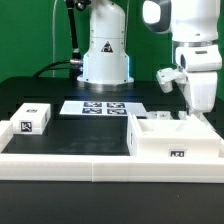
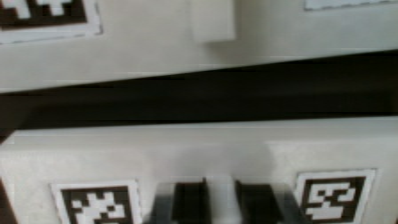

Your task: Assemble cabinet

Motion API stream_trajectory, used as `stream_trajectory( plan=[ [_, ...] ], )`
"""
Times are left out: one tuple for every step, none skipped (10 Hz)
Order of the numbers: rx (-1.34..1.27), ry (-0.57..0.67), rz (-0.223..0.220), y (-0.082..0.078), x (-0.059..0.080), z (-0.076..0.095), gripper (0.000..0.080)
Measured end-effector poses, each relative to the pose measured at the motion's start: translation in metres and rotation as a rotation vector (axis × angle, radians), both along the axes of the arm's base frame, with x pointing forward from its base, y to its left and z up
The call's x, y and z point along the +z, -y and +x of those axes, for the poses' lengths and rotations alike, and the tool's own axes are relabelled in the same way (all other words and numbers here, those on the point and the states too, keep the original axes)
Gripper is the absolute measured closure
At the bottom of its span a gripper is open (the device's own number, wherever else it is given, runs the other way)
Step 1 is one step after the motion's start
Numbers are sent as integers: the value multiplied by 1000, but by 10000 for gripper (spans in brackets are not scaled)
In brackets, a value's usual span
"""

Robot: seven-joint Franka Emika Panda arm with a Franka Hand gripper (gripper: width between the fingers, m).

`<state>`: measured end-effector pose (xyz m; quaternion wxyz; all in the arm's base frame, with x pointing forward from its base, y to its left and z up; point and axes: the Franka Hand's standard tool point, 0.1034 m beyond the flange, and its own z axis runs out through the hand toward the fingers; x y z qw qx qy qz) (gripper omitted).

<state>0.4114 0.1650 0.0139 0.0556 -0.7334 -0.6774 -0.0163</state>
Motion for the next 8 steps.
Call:
stream_trajectory(
  plan=[
    [0, 0, 0, 0, 0, 0, 731],
    [0, 0, 0, 0, 0, 0, 731],
    [0, 0, 0, 0, 0, 0, 731],
    [0, 1, -2, 1, 2, 0, 731],
    [-1, 0, -15, 4, 10, 1, 731],
    [0, 3, -30, 8, 20, 2, 731],
    [0, 5, -44, 14, 30, 4, 731],
    [-3, 8, -56, 20, 38, 5, 731]
  ],
)
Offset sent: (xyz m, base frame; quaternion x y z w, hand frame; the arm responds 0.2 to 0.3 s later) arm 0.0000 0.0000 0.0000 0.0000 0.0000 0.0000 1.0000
